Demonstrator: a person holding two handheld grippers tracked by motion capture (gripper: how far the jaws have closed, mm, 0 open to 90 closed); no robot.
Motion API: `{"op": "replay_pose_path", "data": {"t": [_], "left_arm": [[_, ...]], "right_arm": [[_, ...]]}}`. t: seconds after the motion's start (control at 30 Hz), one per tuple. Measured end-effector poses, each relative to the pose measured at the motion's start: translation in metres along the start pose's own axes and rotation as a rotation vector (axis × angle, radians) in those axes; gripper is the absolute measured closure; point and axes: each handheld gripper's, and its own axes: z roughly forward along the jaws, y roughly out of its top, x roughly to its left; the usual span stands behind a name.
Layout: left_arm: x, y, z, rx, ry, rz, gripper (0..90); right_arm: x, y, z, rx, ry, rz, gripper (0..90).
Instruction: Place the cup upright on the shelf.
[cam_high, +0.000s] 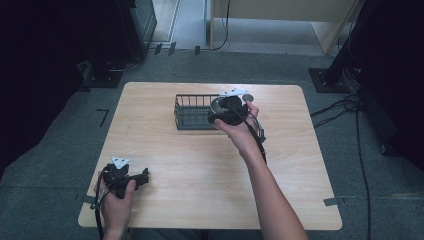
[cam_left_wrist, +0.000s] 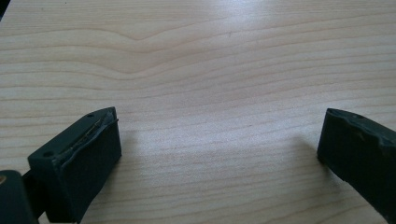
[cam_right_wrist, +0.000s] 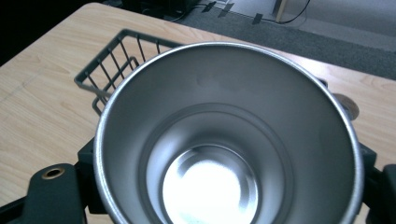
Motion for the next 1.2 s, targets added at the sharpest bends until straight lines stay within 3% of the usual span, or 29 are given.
{"op": "replay_pose_path", "data": {"t": [0.37,0.73,1.2], "left_arm": [[0.0,0.0,0.0,0.001,0.001,0.003,0.0],[0.0,0.0,0.0,0.001,0.0,0.001,0.0],[0.0,0.0,0.0,0.0,0.0,0.0,0.0]], "right_arm": [[-0.004,0.025,0.008,-0.02,-0.017,0.002,18.3],[-0.014,0.042,0.03,-0.013,-0.055,0.02,18.3],[-0.023,0.04,0.066,-0.003,-0.092,0.042,18.3]]}}
